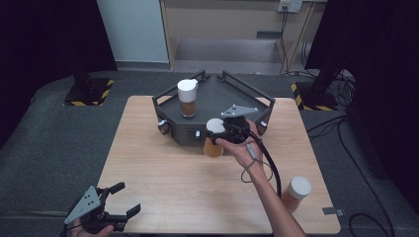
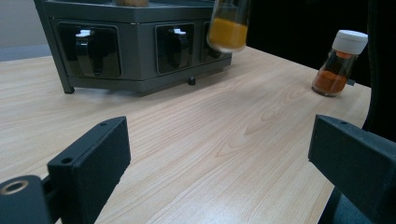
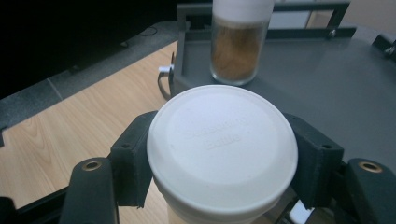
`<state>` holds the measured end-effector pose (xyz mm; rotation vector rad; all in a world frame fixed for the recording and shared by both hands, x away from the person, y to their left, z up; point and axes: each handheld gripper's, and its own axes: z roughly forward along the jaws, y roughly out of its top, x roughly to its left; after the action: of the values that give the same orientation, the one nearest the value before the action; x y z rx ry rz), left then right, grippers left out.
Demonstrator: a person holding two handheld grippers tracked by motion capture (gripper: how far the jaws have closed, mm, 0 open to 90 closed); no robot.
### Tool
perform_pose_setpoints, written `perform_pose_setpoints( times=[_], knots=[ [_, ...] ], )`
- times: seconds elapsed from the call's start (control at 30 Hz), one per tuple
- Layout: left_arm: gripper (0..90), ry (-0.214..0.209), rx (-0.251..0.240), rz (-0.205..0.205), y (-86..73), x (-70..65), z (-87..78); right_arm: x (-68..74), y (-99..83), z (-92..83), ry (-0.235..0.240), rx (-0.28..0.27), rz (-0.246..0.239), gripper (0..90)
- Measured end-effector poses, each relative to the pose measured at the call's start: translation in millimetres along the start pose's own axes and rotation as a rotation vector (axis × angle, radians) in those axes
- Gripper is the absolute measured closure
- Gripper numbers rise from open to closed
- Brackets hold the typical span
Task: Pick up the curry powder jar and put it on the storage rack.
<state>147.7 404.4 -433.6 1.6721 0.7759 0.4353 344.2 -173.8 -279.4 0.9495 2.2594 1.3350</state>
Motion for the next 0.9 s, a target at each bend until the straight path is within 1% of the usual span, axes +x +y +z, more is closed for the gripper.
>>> perform_pose_setpoints(
  times=[0.1,0.17,0.23,0.4,0.67,0.83,0.9],
  knots=[
    [4.4,-0.001,0.002,0.003,0.3,-0.5,0.0,-0.1,12.2,-3.7,-0.005,-0.001,-0.010,33.9],
    [4.3,-0.002,0.002,0.004,0.4,-0.8,0.1,0.0,20.7,-6.5,-0.011,-0.002,-0.009,33.9],
    [4.3,-0.003,0.003,0.003,0.4,-0.6,0.4,0.3,25.4,-8.0,-0.017,-0.011,-0.010,33.9],
    [4.3,-0.007,0.003,0.005,0.5,-0.5,0.4,0.9,43.0,-9.3,-0.033,-0.001,-0.021,33.9],
    [4.3,-0.008,0.004,0.005,0.4,-0.6,0.4,-5.1,57.6,-7.8,-0.052,-0.002,-0.010,33.9],
    [4.3,-0.010,0.005,0.006,0.6,-1.2,0.9,-7.2,65.3,-6.6,-0.081,-0.007,-0.011,33.9],
    [4.3,-0.011,0.006,0.008,0.8,-1.1,0.8,-9.9,68.1,-5.3,-0.085,-0.008,0.002,33.9]
  ],
)
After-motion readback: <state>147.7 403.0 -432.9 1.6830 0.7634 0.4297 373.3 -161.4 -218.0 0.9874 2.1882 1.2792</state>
